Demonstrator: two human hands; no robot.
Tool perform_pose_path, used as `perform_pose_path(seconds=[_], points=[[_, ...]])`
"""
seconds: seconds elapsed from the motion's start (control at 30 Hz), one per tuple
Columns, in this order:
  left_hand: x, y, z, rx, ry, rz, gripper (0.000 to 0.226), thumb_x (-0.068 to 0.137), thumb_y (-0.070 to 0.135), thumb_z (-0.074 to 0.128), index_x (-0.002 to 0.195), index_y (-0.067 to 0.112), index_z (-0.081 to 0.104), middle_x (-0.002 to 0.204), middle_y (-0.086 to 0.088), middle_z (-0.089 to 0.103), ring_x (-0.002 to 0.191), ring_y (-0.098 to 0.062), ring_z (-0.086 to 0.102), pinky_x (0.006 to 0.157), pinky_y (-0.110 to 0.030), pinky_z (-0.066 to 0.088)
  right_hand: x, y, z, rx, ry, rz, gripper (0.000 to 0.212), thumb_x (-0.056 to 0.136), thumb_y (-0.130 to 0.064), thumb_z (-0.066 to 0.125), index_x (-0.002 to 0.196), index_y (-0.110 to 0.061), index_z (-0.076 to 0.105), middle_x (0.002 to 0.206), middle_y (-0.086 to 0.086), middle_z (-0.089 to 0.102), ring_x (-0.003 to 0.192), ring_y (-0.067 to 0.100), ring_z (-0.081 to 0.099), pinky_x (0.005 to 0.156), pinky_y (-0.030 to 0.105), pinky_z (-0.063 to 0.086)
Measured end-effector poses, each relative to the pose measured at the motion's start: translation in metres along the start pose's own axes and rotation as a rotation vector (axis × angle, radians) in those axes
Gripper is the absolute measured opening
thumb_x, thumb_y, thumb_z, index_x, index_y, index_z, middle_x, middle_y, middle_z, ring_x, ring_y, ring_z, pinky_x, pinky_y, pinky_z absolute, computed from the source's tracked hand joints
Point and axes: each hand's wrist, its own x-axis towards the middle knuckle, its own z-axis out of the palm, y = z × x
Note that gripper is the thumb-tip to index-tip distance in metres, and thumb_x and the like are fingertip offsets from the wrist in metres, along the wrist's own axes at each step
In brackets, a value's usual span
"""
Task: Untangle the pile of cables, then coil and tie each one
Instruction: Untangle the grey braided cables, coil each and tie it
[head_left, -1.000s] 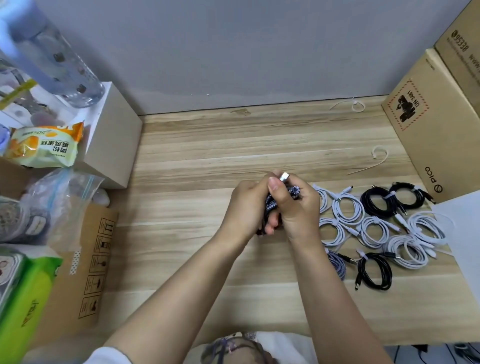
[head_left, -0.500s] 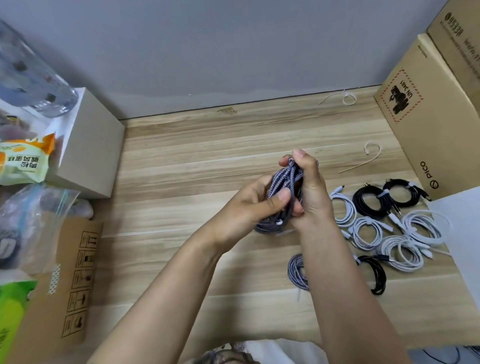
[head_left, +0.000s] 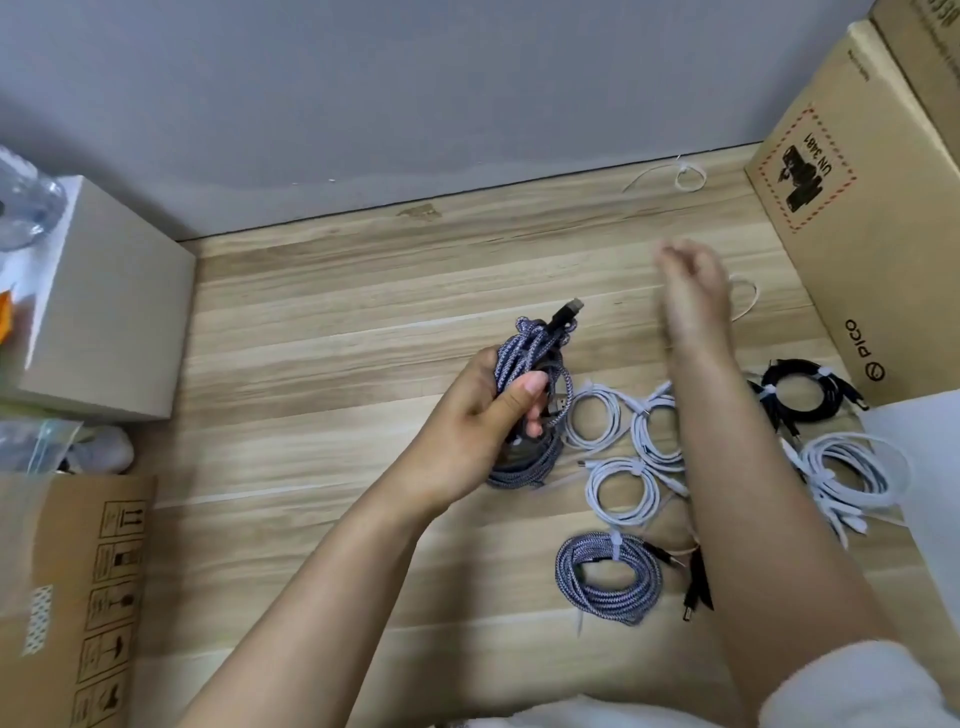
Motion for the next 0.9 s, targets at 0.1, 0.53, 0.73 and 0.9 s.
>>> perform_pose_path(seconds=[0.1, 0.53, 0.73, 0.9], points=[[-0.001, -0.005, -0.002, -0.025, 0.036, -0.040, 0.014, 0.090, 0.023, 0.045, 0.081, 0.012, 0.043, 0.065, 0.006, 0.047, 0.060, -0.008, 0.047, 0.062, -0.015, 0.039, 0.053, 0.024, -0.024, -0.380, 0.346, 0.073, 0.042, 0.087, -0.031, 0.050, 0.129, -0.027, 0.049, 0.141, 0.002, 0.041, 0.122, 0.024, 0.047, 0.102, 0.033, 0.034], [-0.012, 0.000, -0.017, -0.039, 0.173, -0.096, 0.004, 0.096, 0.011, 0.043, 0.093, 0.013, 0.045, 0.072, -0.001, 0.046, 0.059, -0.003, 0.048, 0.059, -0.009, 0.039, 0.053, 0.032, -0.009, -0.221, 0.266, -0.073, 0.015, 0.085, -0.008, 0.062, 0.095, -0.012, 0.072, 0.078, -0.001, 0.066, 0.053, -0.005, 0.058, 0.064, 0.017, 0.047], [-0.036, 0.009, -0.027, -0.045, 0.260, -0.068, 0.002, 0.096, 0.013, 0.043, 0.097, 0.014, 0.044, 0.074, 0.002, 0.047, 0.061, -0.002, 0.049, 0.065, -0.020, 0.043, -0.070, -0.045, 0.014, 0.363, -0.095, -0.217, 0.016, 0.085, -0.001, 0.062, 0.081, -0.015, 0.067, 0.066, -0.003, 0.062, 0.041, 0.004, 0.042, 0.042, 0.015, 0.034], [-0.064, 0.011, -0.033, 0.005, 0.321, -0.012, 0.013, 0.093, 0.022, 0.052, 0.101, 0.014, 0.046, 0.076, 0.002, 0.049, 0.062, -0.002, 0.050, 0.061, -0.015, 0.040, -0.166, -0.062, 0.019, 0.726, -0.549, -0.024, 0.007, 0.064, -0.024, 0.067, 0.067, -0.021, 0.072, 0.059, -0.002, 0.063, 0.031, 0.000, 0.029, 0.037, 0.011, 0.024]])
